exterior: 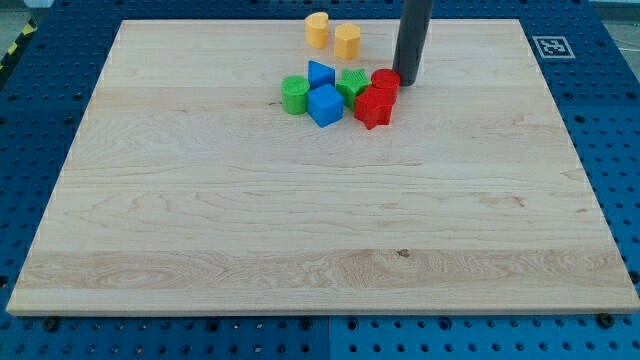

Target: Move the blue triangle into the blue cube

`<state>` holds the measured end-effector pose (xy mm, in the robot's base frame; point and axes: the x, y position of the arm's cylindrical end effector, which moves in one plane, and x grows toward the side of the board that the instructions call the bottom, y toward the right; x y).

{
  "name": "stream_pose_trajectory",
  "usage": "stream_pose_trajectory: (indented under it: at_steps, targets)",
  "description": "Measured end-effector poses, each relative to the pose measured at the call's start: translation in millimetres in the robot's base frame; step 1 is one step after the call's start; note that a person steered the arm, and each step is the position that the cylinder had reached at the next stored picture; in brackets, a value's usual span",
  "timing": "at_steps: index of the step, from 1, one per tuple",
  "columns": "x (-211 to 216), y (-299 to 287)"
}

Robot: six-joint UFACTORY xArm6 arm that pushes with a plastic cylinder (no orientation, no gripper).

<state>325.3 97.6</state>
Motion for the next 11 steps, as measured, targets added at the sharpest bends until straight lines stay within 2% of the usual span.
stream_pose_trajectory:
  at_steps: [2,5,6,9,10,11]
  targets:
    - [-2,-10]
    - [-30,-72]
    - [-28,-99]
    - [-6,-103]
    - [-30,-122]
    - [-32,-153]
